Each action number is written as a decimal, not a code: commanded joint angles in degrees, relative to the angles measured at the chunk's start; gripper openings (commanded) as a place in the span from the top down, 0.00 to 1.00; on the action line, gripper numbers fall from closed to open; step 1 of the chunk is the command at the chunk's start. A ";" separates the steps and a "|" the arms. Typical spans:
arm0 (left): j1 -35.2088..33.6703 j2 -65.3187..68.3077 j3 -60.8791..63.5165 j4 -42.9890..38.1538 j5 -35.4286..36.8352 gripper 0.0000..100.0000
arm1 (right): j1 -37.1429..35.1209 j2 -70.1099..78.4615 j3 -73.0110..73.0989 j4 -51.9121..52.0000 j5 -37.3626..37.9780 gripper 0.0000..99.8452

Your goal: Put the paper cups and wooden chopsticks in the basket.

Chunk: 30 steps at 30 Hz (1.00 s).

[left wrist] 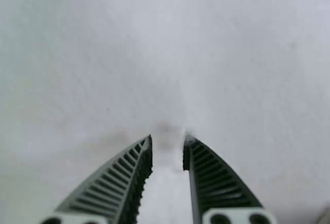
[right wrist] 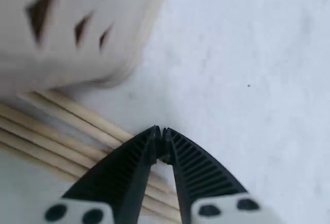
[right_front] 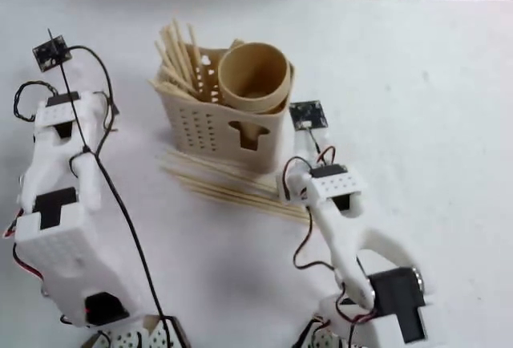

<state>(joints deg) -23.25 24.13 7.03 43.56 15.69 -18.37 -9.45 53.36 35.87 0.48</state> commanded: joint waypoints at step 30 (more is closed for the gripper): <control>-0.22 -0.40 -2.73 -0.97 0.09 0.88 | 4.09 -26.33 1.41 7.78 3.69 0.82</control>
<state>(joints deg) -23.25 24.13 7.03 43.56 15.69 -15.03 -32.40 59.08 45.63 9.36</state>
